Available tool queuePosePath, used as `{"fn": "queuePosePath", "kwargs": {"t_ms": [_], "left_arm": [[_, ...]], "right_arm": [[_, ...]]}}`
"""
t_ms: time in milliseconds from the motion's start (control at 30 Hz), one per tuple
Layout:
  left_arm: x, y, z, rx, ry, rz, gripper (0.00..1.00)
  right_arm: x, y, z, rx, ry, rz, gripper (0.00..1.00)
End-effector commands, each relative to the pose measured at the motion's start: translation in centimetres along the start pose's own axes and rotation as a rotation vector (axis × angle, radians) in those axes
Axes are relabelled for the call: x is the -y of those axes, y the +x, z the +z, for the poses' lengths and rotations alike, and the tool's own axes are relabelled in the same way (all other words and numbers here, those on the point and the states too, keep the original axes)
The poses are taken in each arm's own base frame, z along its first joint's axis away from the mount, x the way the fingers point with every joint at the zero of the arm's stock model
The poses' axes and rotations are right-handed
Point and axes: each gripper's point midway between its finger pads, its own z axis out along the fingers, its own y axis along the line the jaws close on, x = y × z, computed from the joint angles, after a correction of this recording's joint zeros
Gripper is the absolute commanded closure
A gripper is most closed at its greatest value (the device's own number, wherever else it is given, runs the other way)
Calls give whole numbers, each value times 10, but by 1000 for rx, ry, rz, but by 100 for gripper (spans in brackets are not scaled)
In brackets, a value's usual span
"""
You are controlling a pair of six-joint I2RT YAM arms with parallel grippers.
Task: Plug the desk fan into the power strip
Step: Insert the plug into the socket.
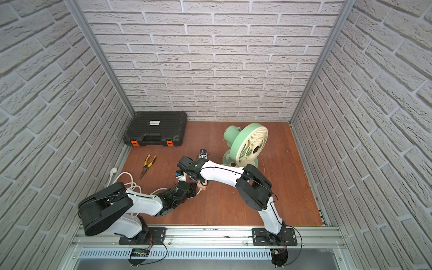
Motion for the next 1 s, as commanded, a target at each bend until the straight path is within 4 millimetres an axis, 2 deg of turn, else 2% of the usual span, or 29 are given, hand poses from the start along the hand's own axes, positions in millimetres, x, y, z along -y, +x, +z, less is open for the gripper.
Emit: {"fn": "queuePosePath", "kwargs": {"t_ms": [0, 600, 967], "left_arm": [[1, -2, 0, 13, 22, -3, 100], [4, 1, 2, 6, 43, 3, 100], [6, 0, 2, 6, 51, 11, 100]], "right_arm": [[-1, -8, -2, 16, 4, 19, 97], [-8, -10, -1, 24, 5, 12, 97], [-5, -10, -2, 23, 19, 18, 97]]}}
